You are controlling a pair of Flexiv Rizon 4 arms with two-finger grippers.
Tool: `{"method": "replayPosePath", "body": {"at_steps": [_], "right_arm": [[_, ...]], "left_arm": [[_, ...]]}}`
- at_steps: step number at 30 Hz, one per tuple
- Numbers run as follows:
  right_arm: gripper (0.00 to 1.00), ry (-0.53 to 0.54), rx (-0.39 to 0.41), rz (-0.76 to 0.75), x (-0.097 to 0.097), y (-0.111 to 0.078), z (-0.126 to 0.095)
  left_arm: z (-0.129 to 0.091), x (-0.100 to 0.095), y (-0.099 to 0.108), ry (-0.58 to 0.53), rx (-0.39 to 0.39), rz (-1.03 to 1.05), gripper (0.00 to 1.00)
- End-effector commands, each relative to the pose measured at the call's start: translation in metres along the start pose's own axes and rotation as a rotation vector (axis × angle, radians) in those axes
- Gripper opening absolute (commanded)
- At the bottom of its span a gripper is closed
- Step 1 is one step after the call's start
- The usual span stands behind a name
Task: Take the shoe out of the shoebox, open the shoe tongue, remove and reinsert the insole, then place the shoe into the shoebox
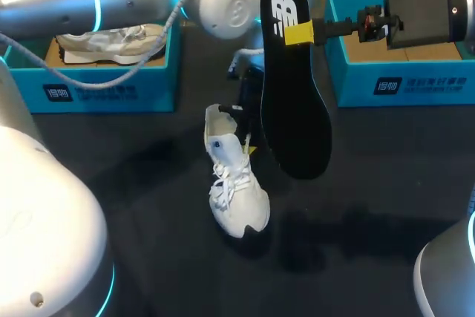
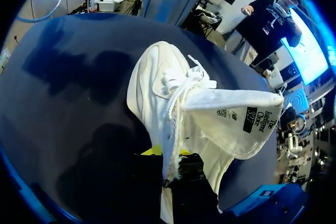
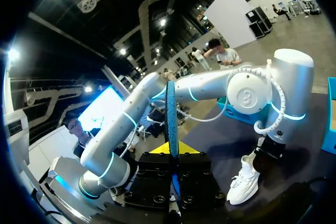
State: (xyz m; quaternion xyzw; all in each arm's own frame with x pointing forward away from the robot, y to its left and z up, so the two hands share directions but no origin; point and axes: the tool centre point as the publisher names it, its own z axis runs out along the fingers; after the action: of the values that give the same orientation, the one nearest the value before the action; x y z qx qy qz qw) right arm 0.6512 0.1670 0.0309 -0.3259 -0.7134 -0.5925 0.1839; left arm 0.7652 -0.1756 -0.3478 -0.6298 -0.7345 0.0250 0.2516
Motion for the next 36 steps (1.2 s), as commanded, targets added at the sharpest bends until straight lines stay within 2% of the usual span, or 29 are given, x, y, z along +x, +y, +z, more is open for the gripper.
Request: {"method": "replayPosePath", "body": {"at_steps": [1,8,26,36], "right_arm": [[0.0,0.0,0.005,0.002,-0.001,0.004,0.005],[0.0,0.0,0.005,0.002,-0.001,0.004,0.005],[0.0,0.0,0.005,0.002,-0.001,0.004,0.005],[0.0,0.0,0.005,0.002,-0.001,0.004,0.005]], "left_arm": [[0.0,0.0,-0.003,0.05,0.002,0.007,0.0],[0.007,0.002,-0.009,0.035,0.009,0.007,0.0],[0.045,-0.007,-0.013,0.089,0.031,0.021,0.0],[0.049,-0.007,-0.015,0.046,0.053,-0.007,0.0]]}}
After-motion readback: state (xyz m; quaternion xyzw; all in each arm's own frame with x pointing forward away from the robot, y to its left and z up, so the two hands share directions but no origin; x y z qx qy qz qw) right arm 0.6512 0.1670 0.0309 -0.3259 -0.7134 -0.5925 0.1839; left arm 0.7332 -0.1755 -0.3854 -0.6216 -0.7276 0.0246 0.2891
